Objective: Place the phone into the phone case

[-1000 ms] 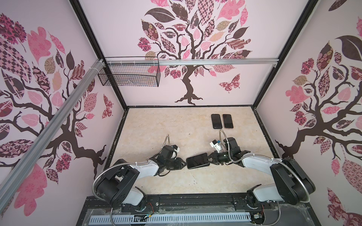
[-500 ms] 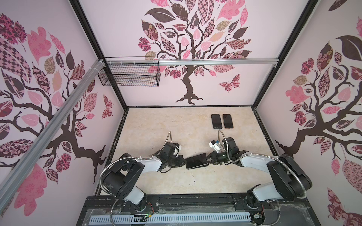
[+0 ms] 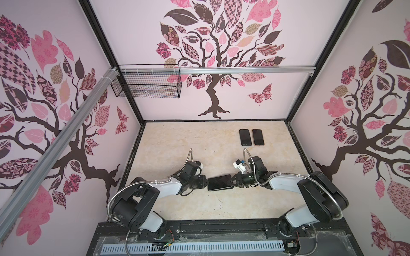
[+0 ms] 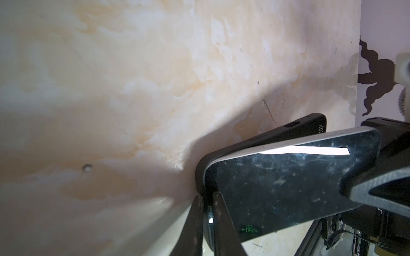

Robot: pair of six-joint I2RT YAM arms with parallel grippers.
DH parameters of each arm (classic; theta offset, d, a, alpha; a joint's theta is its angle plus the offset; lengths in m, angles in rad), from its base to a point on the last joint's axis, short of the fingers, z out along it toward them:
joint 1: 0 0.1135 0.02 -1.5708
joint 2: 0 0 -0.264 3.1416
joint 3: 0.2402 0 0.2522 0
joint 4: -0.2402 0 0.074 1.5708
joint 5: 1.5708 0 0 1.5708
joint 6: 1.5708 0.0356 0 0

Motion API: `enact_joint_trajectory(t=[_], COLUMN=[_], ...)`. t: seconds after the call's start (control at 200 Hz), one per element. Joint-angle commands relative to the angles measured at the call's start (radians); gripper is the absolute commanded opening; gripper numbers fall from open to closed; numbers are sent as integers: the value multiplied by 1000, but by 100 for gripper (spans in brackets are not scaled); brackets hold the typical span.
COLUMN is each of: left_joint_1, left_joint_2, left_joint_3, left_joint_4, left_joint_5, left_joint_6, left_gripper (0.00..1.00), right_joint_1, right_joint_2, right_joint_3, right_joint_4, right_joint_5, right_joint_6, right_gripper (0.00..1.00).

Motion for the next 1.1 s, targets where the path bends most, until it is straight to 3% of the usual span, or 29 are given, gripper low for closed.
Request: enact_joint_trajectory(t=[0.0, 0.31, 0.47, 1.095], left_joint_1=[-18, -18, -17, -16], left_joint_2=[-54, -230, -287, -227], left_joint_3=[-23, -67, -64, -86], left_joint_4=[34, -110, -169, -234], left_joint_5=[24, -103, -117, -144], left_joint_6=[16, 32, 53, 57], left_gripper=[12, 13, 17, 24], right_joint_1=[48, 61, 69, 113], right_joint_2=[24, 36, 46, 97], right_joint_3=[18, 18, 27, 53], right_joint_4=[-11, 10, 12, 35], right_joint_5=[17, 26, 51, 155], right_joint_6=[5, 26, 38, 80], right_gripper=[4, 7, 9, 14])
